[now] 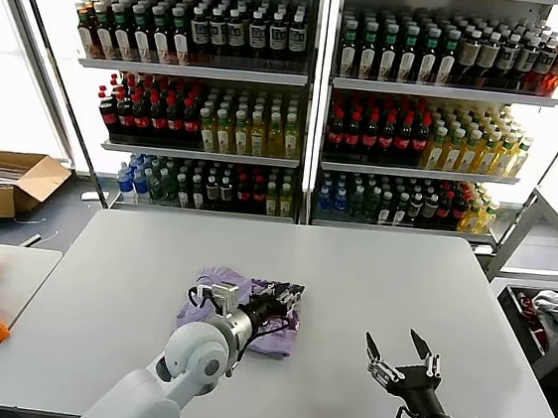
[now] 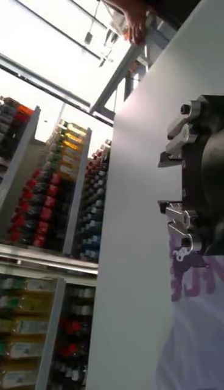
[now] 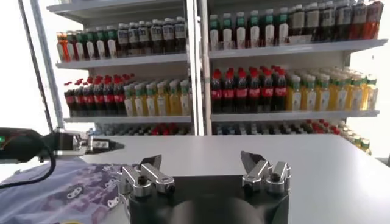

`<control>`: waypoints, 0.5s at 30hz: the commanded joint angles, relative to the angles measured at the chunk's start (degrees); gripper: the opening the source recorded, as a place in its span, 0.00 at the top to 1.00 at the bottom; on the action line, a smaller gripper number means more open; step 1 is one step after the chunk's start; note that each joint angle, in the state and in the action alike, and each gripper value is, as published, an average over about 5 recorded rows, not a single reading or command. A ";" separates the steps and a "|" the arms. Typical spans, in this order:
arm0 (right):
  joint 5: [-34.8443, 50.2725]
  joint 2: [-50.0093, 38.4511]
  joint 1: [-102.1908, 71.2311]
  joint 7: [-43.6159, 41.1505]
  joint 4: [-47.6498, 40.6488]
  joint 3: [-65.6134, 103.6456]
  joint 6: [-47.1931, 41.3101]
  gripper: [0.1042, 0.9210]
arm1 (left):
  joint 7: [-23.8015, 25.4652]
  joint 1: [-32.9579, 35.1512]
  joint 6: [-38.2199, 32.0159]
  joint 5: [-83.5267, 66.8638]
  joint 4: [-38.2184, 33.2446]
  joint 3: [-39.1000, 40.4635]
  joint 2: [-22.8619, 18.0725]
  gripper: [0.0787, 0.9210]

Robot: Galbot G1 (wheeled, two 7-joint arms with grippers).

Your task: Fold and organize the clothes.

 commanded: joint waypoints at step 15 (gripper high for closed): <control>11.22 10.12 24.90 15.07 -23.63 -27.28 -11.65 0.14 | 8.65 16.09 -6.70 -3.24 -18.65 -23.36 12.77 0.13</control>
